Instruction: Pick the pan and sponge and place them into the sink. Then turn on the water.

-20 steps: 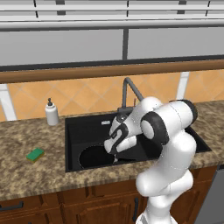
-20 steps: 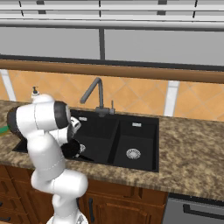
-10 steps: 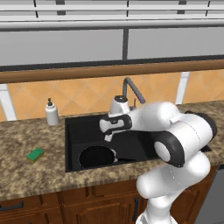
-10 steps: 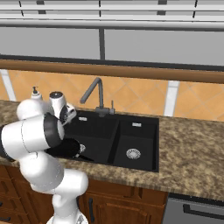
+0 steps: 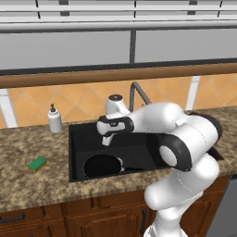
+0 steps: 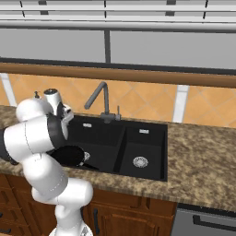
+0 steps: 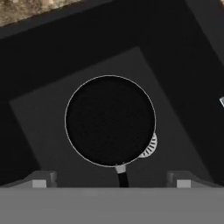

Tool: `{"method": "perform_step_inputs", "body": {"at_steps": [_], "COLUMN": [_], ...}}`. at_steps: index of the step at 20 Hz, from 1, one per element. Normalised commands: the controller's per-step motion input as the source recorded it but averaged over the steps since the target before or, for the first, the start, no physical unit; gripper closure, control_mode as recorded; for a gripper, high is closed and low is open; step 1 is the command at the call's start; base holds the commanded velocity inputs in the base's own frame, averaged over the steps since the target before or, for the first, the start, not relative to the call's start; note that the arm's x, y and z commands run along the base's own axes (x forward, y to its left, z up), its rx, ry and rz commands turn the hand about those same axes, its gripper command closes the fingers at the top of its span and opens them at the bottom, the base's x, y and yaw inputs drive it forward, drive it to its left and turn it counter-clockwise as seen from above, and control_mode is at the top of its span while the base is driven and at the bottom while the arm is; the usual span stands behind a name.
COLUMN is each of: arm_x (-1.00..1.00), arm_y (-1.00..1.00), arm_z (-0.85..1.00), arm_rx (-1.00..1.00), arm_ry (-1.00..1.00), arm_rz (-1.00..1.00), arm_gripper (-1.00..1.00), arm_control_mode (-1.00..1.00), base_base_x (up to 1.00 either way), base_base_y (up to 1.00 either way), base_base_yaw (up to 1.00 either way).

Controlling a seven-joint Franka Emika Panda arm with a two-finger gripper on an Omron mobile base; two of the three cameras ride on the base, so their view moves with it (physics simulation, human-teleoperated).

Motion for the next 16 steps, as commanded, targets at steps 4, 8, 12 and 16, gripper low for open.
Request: {"method": "perform_step_inputs", "body": {"at_steps": [4, 8, 12, 16], "arm_x": [-0.03, -0.15, -0.21, -0.25], "arm_y": [0.62, 0.69, 0.75, 0.77], "arm_z": [0.1, 0.02, 0.05, 0.0], "arm_rx": [0.05, 0.06, 0.02, 0.0], "arm_ry": [0.0, 0.0, 0.0, -0.03], "arm_rz": [0.27, 0.32, 0.27, 0.27], "arm_gripper": [-1.0, -1.0, -1.0, -1.0], "arm_control_mode": [-1.0, -1.0, -1.0, -1.0], "base_base_x": [0.0, 0.0, 0.0, 0.0], "base_base_y": [0.0, 0.0, 0.0, 0.0], "base_base_yaw": [0.0, 0.0, 0.0, 0.0]}}
